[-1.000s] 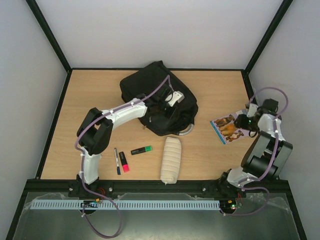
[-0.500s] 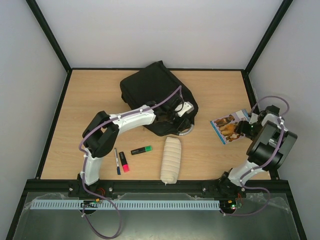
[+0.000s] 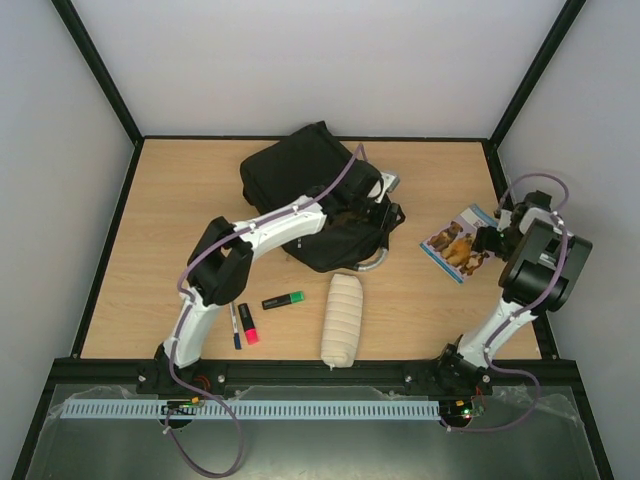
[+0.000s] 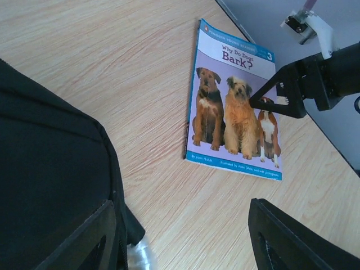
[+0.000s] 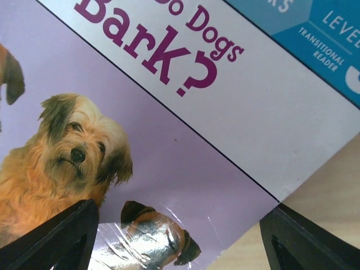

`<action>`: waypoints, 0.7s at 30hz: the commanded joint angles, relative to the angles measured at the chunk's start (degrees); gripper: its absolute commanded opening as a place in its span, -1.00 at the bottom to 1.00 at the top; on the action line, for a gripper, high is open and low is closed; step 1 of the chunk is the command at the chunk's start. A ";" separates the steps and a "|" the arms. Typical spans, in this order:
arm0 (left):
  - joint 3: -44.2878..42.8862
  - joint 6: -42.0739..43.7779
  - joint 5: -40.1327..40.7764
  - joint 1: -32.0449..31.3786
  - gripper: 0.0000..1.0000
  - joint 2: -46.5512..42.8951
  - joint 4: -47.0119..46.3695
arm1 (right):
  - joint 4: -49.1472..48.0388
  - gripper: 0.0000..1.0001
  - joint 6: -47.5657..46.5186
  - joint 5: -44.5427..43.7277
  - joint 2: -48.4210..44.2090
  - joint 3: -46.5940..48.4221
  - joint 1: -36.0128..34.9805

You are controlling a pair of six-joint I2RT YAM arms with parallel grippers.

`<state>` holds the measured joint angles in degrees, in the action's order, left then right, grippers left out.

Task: Pack the student bag
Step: Adjust the book at the center of the board.

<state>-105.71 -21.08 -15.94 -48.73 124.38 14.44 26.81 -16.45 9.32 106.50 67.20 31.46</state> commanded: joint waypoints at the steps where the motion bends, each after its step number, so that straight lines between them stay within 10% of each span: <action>1: -4.63 -5.45 -1.80 -0.10 0.34 3.87 -0.88 | -0.33 0.56 -3.51 -5.83 6.14 -1.17 -5.27; 21: -21.94 -24.41 -6.61 -0.98 0.33 27.36 -6.58 | -14.69 0.34 -12.18 -17.00 -0.40 -18.13 -19.07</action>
<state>-125.60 -39.81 -21.47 -49.10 148.44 8.73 4.51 -25.67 -6.68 102.21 56.60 13.26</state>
